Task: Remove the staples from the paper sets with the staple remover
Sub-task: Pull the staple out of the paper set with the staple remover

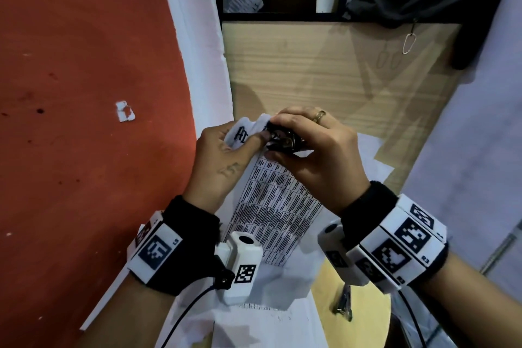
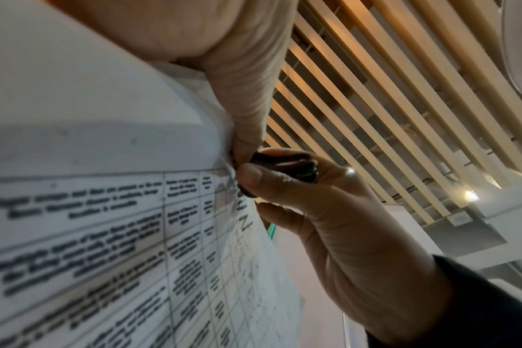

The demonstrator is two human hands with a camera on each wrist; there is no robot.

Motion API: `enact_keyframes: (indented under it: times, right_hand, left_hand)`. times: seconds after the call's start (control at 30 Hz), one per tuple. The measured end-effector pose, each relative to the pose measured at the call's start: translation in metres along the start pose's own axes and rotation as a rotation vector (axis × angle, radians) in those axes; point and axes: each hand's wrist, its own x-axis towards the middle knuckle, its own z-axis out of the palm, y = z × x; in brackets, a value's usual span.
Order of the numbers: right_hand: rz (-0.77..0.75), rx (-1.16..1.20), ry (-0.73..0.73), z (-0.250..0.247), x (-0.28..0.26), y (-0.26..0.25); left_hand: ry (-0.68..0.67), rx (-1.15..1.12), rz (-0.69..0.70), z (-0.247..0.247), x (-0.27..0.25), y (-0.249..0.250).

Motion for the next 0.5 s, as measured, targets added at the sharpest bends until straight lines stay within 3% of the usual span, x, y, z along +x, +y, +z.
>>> enact_keyframes:
  times: [0.5]
  right_hand:
    - [0.027,0.054,-0.030,0.0024,0.0028,0.0099]
  left_hand:
    - [-0.061,-0.177,-0.180,-0.0047,-0.0003,-0.0058]
